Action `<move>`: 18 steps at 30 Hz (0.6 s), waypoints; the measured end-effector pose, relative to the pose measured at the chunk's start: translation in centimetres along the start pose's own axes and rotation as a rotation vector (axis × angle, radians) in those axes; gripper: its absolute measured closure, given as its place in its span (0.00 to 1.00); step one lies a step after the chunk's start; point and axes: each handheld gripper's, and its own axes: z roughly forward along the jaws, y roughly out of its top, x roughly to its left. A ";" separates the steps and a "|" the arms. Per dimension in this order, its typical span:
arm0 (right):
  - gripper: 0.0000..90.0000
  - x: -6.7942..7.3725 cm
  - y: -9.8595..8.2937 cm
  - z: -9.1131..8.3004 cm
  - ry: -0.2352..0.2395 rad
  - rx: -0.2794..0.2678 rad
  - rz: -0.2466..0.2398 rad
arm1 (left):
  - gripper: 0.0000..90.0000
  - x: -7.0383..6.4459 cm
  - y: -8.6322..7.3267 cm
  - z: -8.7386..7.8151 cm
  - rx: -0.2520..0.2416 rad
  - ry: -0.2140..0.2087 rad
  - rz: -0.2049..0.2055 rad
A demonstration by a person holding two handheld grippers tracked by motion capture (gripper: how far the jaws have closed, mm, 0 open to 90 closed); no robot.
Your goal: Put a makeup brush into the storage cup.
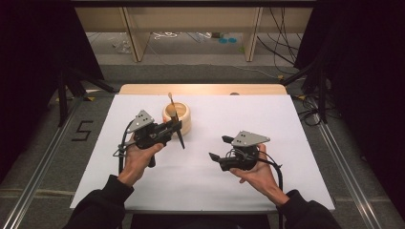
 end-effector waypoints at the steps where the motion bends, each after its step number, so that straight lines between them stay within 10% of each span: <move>1: 0.27 0.0 -0.1 -0.2 0.004 0.013 0.016 | 0.86 0.1 0.0 0.0 0.003 0.004 0.005; 18: 0.26 -1.0 -1.9 -2.7 -0.033 0.038 0.067 | 0.86 1.6 0.9 -0.3 0.025 0.066 -0.002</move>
